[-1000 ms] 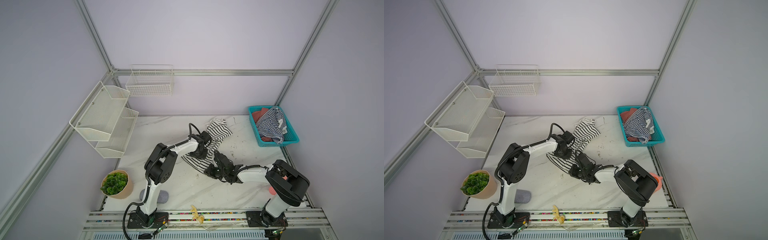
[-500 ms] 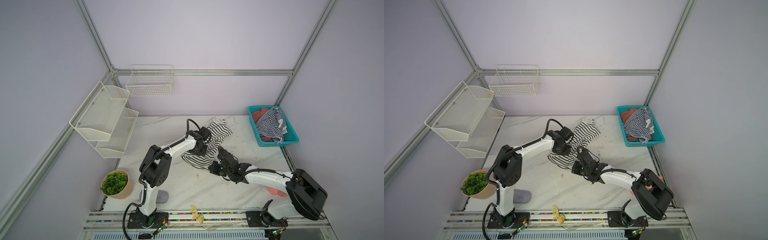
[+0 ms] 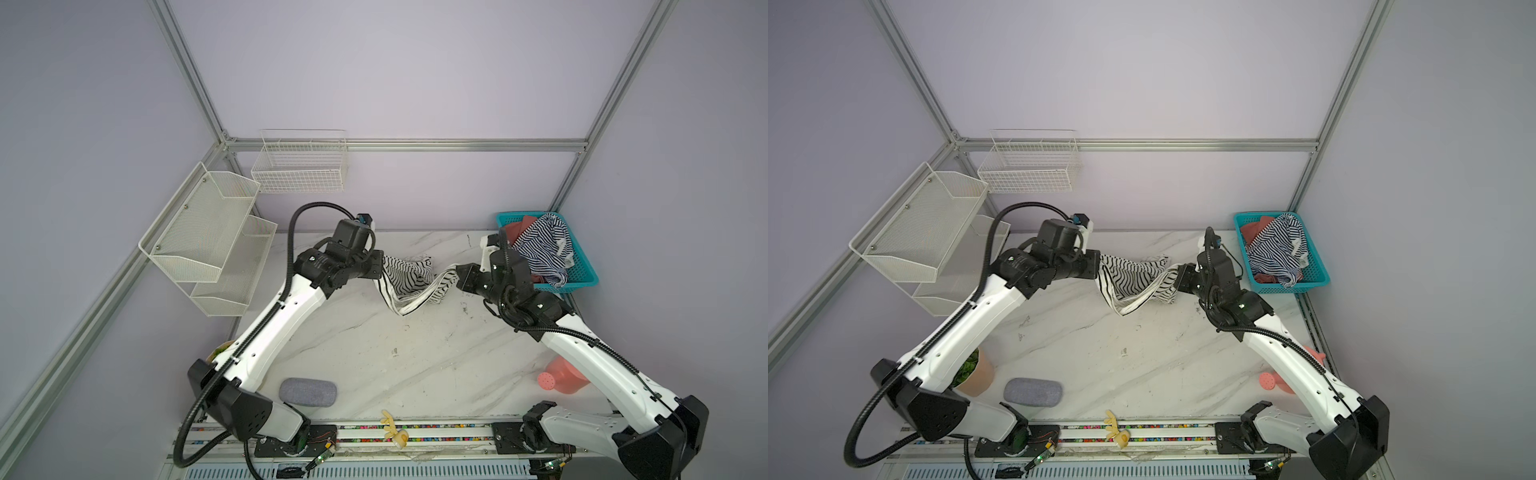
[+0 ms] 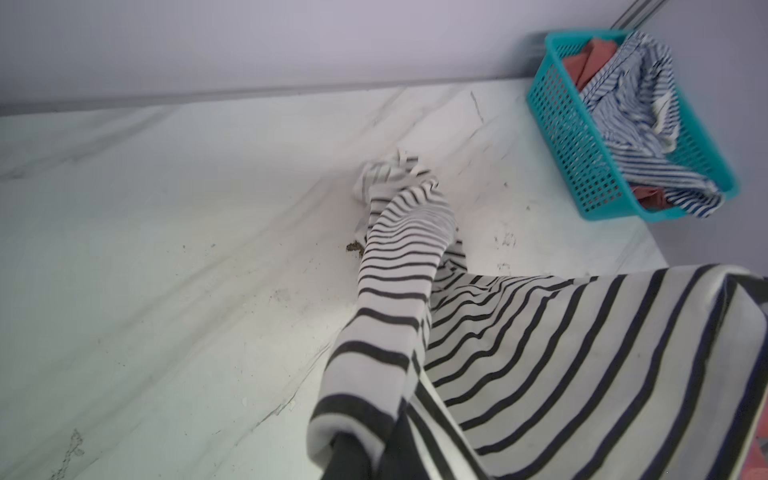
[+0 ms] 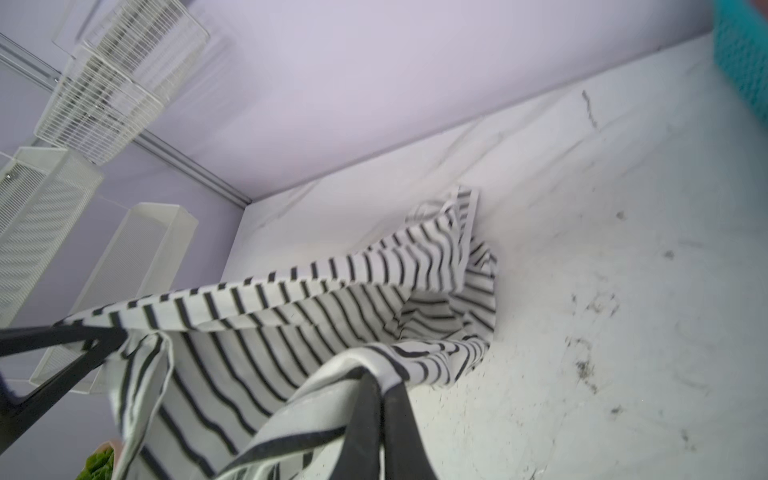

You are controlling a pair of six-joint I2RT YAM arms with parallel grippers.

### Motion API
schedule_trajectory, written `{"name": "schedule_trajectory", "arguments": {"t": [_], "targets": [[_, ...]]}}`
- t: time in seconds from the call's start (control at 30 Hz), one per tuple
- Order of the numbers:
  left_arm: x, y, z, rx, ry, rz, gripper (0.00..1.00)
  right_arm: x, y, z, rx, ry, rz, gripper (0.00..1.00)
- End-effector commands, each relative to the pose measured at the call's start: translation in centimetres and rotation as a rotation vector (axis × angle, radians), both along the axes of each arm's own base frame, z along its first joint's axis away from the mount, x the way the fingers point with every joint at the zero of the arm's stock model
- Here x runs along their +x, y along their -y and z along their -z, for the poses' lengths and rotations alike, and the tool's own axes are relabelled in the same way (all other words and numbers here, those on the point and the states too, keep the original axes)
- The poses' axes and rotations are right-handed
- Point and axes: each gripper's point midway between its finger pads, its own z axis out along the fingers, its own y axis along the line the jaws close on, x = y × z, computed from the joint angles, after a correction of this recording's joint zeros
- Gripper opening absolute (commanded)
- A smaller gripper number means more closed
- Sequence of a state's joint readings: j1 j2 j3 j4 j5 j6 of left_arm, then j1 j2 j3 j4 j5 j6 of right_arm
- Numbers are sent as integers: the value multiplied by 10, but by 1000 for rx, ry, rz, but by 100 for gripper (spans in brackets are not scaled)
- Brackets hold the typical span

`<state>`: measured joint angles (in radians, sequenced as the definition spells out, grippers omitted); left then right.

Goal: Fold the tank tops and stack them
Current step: 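Lift the top by two corners with both grippers, spreading them apart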

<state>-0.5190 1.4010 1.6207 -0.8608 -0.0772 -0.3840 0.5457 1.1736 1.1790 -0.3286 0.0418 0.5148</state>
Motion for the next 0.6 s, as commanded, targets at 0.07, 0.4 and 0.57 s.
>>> {"name": "schedule_trajectory", "arguments": {"t": [0.07,0.4,0.57], "targets": [[-43,-19,-102,-203,260,22,0,5,20,-87,-137,207,24,0],[-88,-24,-131,-328,316,102,0,-7,26,-168,-121,391,14,0],[-98,-20,-132,-366,312,141,0,-16,30,-181,-117,425,9,0]]}}
